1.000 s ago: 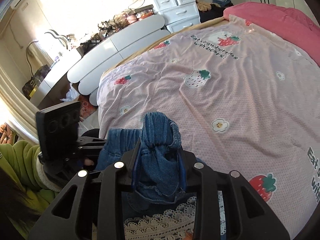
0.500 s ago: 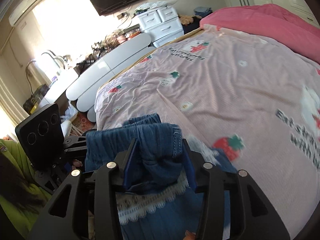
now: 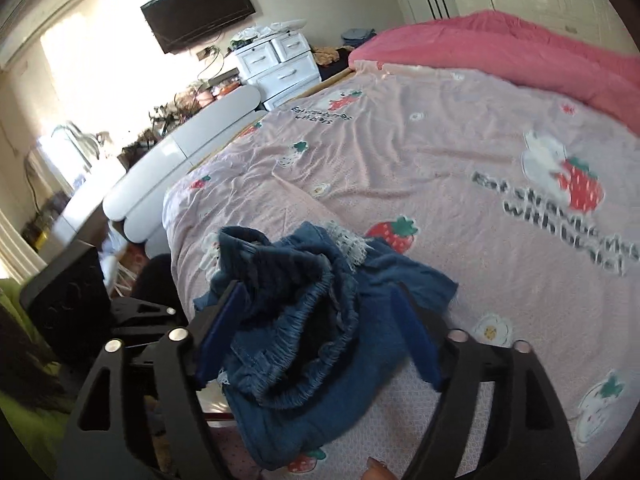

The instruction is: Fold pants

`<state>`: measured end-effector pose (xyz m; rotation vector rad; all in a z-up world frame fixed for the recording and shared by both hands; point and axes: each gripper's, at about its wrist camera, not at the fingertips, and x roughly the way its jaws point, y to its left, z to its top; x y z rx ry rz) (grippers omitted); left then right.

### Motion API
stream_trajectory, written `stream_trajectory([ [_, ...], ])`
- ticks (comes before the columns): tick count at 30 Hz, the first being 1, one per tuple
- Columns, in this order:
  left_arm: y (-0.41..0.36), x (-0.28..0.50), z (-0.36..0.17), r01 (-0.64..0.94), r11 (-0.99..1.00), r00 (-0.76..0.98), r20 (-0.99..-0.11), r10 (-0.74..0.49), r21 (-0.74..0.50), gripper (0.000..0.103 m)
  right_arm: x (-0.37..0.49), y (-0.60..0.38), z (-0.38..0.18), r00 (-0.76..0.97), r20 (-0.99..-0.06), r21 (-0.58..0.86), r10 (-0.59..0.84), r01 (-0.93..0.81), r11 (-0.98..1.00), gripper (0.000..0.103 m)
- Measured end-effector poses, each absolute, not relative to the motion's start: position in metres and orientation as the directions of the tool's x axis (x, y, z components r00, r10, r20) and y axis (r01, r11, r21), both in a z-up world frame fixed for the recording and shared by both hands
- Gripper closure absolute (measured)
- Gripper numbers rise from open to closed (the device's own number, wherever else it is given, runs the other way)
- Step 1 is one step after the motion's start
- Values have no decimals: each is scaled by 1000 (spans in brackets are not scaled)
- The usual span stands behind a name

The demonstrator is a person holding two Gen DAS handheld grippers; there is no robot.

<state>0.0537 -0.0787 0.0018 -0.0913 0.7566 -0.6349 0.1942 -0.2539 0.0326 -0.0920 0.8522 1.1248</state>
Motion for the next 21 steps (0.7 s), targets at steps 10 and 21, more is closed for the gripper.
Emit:
stream_trajectory([
  [10,10,54,12,274,928,681,-631,-372,-251,30,176,-177,60,124,-656,226,744,-909,351,24],
  [21,59,108,11,166,927,679,-643,-354,-335,28,127,-184,26,112,-759,93,642,-956,277,91],
])
